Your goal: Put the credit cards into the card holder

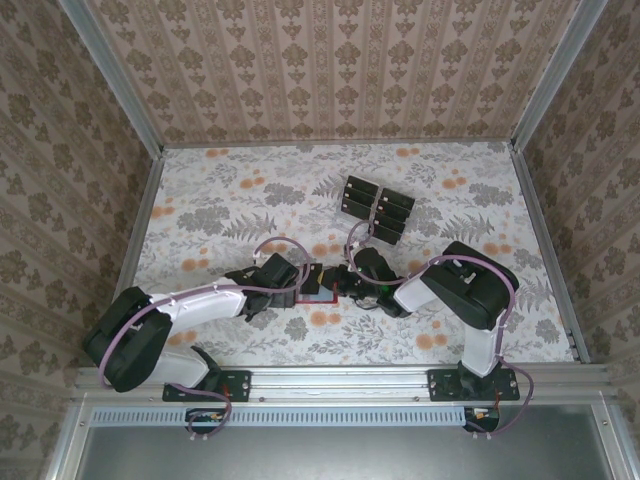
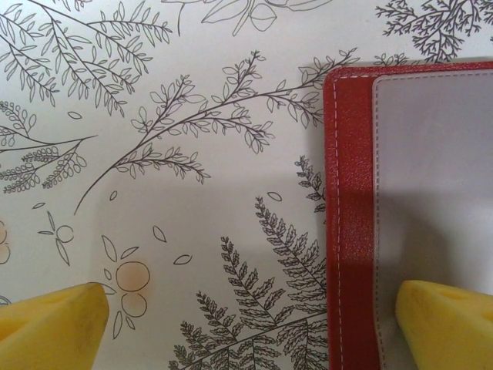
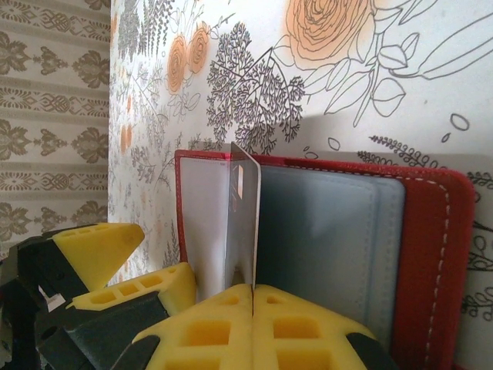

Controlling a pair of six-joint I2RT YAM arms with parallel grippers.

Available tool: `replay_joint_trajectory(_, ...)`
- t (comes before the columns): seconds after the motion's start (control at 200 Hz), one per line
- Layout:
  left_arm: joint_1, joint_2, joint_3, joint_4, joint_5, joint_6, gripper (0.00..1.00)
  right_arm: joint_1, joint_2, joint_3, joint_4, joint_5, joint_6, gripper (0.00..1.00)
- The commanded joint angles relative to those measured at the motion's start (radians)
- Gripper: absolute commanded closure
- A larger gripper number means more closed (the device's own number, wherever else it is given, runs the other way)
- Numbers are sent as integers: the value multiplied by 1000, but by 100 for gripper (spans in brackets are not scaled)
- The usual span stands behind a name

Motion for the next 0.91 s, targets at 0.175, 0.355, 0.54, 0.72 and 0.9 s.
replay_joint_trajectory(0.175,-1,21,-16,-14,-16,-9,0,14,-2,-13,-12,-18,0,100)
replay_joint_trajectory(0.355,-1,21,-16,-17,-17,-9,0,19,-8,-26,-11,-18,6,100)
replay_joint_trajectory(0.54,1,21,-14,-16,-17,-9,0,22,-14,-39,-9,-18,14,100)
replay_joint_trajectory(0.72,0,22,-14,-17,-17,-9,0,24,-7,-32,-14,-30,14,100)
replay_joint_trajectory(0.9,0,23,-14,-16,-18,-9,0,27,9,-12,-23,-43,13,100)
